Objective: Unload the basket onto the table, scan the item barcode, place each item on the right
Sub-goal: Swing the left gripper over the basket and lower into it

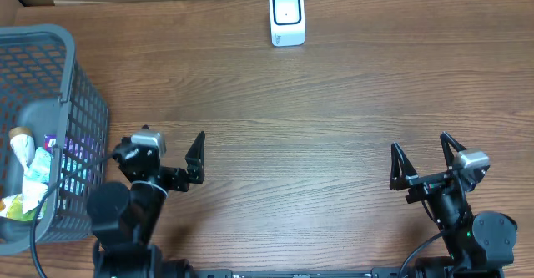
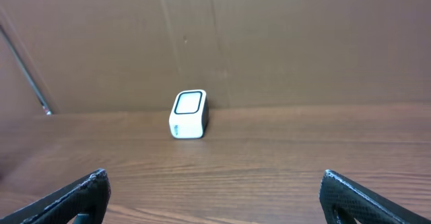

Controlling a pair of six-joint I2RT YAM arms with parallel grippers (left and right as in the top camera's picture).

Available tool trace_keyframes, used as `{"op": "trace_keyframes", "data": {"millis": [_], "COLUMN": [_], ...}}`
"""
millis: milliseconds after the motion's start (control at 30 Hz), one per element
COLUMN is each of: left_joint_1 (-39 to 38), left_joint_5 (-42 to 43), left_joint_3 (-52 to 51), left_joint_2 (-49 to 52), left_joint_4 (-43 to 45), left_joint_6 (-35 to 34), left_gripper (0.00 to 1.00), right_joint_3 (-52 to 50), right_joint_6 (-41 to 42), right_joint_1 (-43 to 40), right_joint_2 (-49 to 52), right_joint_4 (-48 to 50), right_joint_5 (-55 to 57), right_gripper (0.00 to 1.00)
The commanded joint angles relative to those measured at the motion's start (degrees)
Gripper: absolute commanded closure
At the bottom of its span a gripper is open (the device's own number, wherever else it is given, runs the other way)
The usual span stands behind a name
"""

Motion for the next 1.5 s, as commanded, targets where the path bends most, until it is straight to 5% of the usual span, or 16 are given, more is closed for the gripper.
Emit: {"op": "trace_keyframes", "data": {"millis": [0, 567, 1467], "left_joint_1": [-0.04, -0.04, -0.04], "left_joint_5": [3.65, 4.72, 4.79], "left_joint_3": [6.25, 17.59, 42.34], "left_joint_2": [3.93, 11.3, 23.52], "left_joint_4": [-2.38, -11.3, -31.19], "left_joint_6": [-0.55, 1.44, 2.49], "left_gripper": [0.0, 0.0, 0.0], "right_joint_3": [4.85, 28.87, 30.6], "right_joint_6": [-0.22, 0.0, 0.0], "right_joint_1": [0.42, 0.42, 0.42], "right_joint_2": [3.61, 24.92, 31.58], "right_joint_4": [-1.44, -14.51, -17.16], "right_joint_5": [-2.78, -13.22, -14.4], "right_gripper": [0.0, 0.0, 0.0]}}
